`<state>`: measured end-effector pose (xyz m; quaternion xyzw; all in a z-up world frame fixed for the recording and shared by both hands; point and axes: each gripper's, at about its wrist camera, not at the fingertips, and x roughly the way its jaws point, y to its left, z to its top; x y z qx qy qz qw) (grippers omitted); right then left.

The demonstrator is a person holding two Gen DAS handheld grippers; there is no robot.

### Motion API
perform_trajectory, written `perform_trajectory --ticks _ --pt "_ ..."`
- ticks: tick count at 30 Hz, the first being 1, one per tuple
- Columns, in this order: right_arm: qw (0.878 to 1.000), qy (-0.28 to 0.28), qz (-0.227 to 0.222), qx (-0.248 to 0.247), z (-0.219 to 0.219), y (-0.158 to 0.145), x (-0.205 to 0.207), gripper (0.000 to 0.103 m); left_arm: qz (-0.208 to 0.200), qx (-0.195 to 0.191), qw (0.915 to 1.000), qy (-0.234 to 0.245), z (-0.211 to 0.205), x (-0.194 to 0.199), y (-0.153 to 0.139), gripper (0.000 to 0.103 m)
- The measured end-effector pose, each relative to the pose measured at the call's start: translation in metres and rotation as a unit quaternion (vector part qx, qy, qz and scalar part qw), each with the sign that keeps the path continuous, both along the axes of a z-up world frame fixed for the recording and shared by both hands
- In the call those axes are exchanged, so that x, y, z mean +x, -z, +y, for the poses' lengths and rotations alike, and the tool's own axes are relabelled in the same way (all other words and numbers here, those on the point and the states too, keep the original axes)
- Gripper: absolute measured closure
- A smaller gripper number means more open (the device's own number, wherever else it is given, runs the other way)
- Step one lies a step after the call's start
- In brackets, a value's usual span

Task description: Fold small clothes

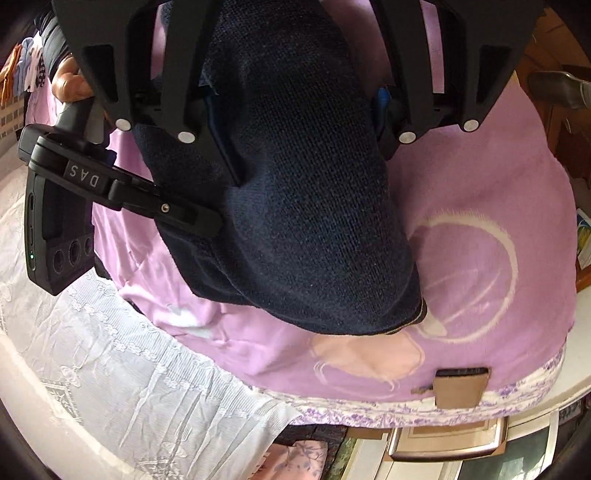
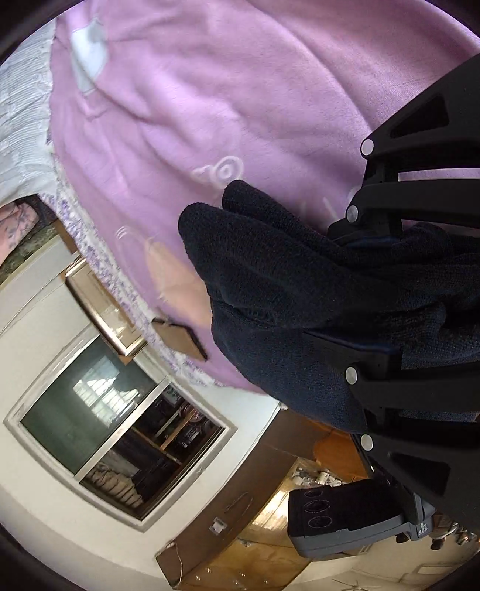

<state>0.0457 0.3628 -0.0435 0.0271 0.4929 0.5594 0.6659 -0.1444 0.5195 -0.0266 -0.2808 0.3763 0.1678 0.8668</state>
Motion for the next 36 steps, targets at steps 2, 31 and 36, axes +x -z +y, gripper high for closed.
perform_trajectory --ticks 2,31,36 --pt "1.000 -0.001 0.027 0.007 -0.004 0.011 0.007 0.063 -0.008 0.007 0.9999 0.008 0.004 -0.001 0.006 0.040" --pt "0.978 0.040 -0.189 -0.083 -0.130 -0.089 -0.110 0.003 0.146 0.220 0.9576 -0.115 -0.123 -0.099 -0.058 0.005" --pt "0.972 0.035 -0.212 -0.099 -0.132 -0.089 -0.118 0.003 0.156 0.227 0.9544 -0.115 -0.128 -0.098 -0.053 0.005"
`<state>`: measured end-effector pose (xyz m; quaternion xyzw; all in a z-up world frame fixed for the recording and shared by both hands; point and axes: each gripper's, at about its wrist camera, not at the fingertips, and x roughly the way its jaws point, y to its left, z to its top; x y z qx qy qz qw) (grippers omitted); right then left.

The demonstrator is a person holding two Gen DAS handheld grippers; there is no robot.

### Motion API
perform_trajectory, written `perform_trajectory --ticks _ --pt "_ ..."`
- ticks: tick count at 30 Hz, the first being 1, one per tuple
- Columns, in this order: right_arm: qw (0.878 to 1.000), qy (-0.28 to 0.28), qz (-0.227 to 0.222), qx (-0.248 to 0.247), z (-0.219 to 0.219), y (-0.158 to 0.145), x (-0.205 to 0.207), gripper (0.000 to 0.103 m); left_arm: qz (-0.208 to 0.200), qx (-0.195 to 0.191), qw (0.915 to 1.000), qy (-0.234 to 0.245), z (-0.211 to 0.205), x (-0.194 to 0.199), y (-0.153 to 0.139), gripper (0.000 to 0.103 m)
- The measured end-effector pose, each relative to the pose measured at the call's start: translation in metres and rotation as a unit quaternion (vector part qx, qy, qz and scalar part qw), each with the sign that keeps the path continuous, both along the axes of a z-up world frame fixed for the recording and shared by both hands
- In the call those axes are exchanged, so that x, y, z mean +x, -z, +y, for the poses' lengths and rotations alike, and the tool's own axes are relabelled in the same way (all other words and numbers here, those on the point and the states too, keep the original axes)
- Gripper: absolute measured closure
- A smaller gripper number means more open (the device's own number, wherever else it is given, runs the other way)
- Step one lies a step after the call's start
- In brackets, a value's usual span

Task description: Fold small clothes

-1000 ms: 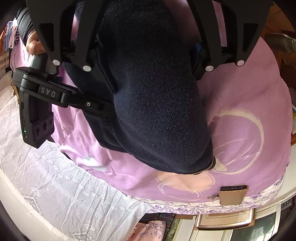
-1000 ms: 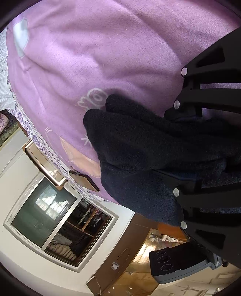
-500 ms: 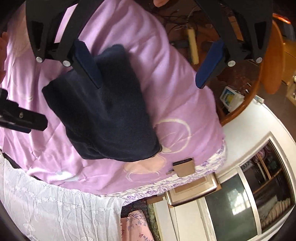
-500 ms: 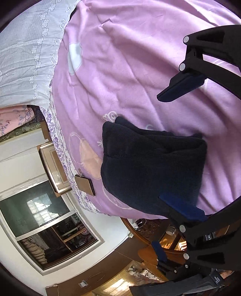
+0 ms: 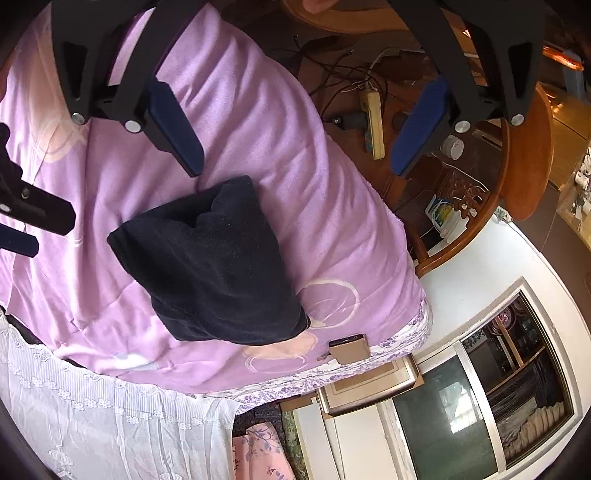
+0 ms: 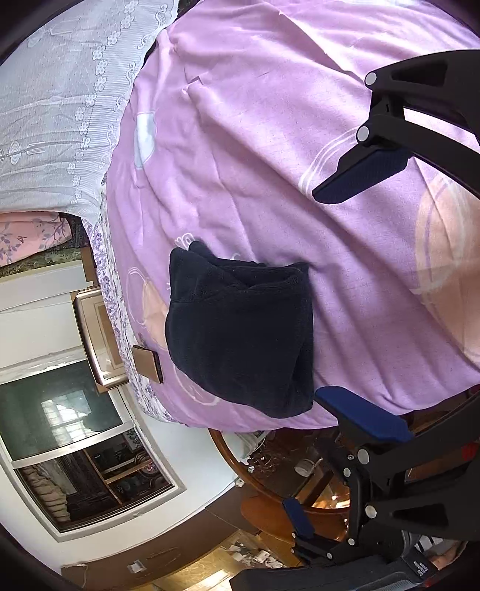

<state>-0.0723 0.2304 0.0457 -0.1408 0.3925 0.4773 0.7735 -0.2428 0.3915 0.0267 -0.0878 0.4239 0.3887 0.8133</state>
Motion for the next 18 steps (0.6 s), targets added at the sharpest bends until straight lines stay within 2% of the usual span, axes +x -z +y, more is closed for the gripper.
perform_trajectory --ticks 8,12,18 --pt "1.000 -0.004 -0.007 -0.008 0.013 -0.009 -0.001 0.003 -0.024 -0.002 0.9996 -0.013 0.008 -0.004 -0.009 0.005" --pt "0.999 -0.020 -0.005 -0.028 0.028 -0.009 -0.008 0.003 -0.021 -0.009 0.9996 -0.017 0.012 -0.002 -0.007 0.005" --pt "0.999 -0.012 -0.018 -0.038 0.022 0.001 -0.007 0.003 -0.016 -0.011 0.9997 -0.011 0.010 0.000 -0.005 0.005"
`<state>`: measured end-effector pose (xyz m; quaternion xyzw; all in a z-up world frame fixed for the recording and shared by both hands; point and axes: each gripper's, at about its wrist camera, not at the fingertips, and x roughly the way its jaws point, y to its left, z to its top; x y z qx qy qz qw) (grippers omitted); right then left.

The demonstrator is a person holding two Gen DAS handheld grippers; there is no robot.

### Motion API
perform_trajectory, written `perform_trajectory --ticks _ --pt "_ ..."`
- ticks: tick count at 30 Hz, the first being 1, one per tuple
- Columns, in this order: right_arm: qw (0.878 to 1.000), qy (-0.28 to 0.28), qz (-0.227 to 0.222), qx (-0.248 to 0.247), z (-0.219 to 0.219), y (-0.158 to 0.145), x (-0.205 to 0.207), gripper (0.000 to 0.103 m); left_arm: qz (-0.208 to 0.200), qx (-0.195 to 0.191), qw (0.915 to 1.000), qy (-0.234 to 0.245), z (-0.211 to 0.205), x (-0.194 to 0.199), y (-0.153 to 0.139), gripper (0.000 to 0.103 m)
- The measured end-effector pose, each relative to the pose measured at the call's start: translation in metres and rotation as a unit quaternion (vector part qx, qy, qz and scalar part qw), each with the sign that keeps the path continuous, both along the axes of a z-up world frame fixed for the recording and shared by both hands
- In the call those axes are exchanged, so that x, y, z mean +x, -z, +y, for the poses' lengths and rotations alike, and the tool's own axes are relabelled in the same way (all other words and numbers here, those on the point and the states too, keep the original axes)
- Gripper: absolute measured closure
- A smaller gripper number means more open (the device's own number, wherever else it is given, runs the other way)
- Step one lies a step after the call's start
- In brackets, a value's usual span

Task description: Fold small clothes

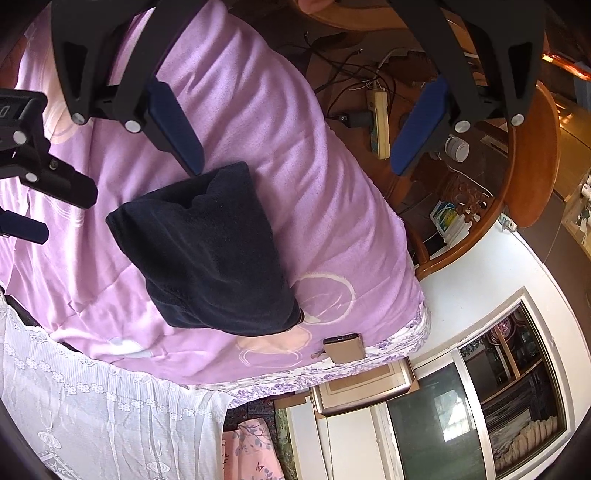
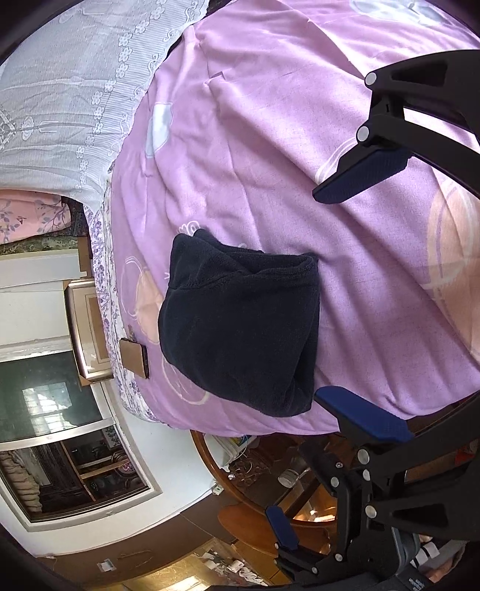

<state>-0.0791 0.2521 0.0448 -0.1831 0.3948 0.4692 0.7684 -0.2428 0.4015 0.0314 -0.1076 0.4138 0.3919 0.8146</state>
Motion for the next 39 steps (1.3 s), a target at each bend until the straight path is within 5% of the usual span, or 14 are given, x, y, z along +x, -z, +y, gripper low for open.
perform_trajectory --ticks 5,39 --pt "1.000 0.008 0.026 0.011 -0.006 0.001 0.011 0.003 0.001 0.003 1.0000 0.007 -0.005 0.002 0.000 0.005" --pt "1.000 -0.010 0.015 0.017 -0.007 -0.008 0.001 0.003 0.002 0.002 0.9999 0.010 -0.010 0.003 0.000 0.005"
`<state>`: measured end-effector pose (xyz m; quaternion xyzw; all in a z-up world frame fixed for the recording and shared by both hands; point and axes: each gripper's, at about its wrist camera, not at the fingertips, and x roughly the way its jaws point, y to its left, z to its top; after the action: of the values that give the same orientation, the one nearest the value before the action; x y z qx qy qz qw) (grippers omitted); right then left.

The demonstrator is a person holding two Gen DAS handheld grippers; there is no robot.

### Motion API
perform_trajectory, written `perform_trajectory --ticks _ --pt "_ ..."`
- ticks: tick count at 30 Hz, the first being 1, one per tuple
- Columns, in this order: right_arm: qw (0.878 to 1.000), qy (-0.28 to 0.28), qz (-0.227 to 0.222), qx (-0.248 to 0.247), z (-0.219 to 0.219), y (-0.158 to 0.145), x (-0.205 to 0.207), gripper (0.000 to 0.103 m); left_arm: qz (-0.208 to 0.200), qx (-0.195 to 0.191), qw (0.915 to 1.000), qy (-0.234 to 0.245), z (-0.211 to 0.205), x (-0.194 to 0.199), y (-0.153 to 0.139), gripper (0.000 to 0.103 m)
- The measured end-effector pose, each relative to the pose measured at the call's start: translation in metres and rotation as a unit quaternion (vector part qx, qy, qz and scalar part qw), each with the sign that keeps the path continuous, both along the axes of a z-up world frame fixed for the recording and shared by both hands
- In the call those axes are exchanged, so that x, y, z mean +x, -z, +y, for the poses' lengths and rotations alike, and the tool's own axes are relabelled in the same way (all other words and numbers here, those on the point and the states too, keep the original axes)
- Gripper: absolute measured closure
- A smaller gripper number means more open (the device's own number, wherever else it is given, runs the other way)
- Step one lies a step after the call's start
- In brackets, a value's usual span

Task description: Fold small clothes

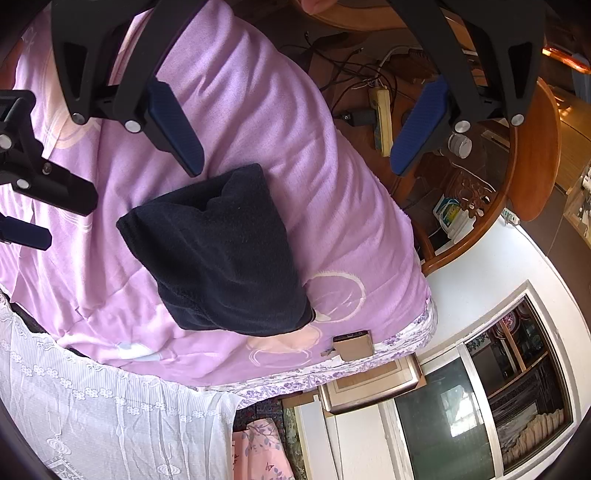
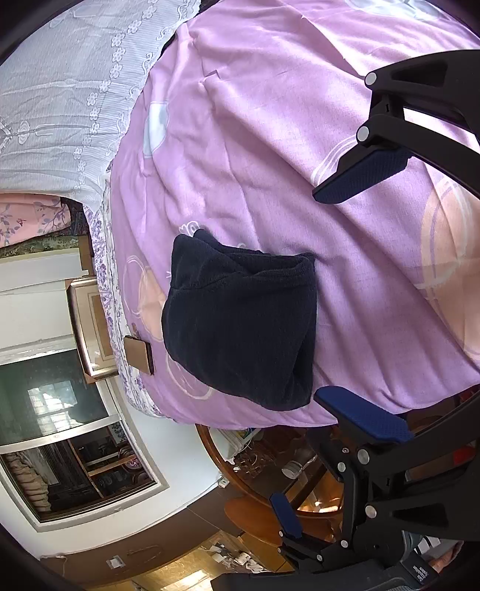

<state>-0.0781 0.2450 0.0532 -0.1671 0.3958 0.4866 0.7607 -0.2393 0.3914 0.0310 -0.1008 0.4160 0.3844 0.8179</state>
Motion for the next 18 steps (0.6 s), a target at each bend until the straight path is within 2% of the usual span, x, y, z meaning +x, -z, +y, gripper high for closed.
perform_trajectory --ticks 6,9,12,16,18 --pt "1.000 -0.001 0.000 0.000 0.0006 -0.0002 -0.0008 0.003 -0.001 0.002 1.0000 0.003 -0.0012 -0.0012 -0.0004 0.005" --pt "1.000 0.000 0.001 0.000 0.0006 -0.0004 -0.0010 0.003 -0.014 0.015 0.9998 0.005 -0.0030 -0.0043 -0.0021 0.005" --pt "1.000 -0.001 0.003 0.002 -0.0016 -0.0006 -0.0013 0.003 -0.026 0.005 0.9996 0.007 0.0001 -0.0059 -0.0043 0.005" --pt "1.000 -0.002 0.004 0.002 -0.0025 -0.0006 -0.0012 0.003 -0.012 0.031 0.9994 -0.006 -0.0017 -0.0011 -0.0057 0.005" --pt "1.000 -0.003 0.003 0.002 -0.0026 -0.0007 -0.0013 0.003 -0.012 0.025 0.9996 -0.002 -0.0008 -0.0008 -0.0060 0.005"
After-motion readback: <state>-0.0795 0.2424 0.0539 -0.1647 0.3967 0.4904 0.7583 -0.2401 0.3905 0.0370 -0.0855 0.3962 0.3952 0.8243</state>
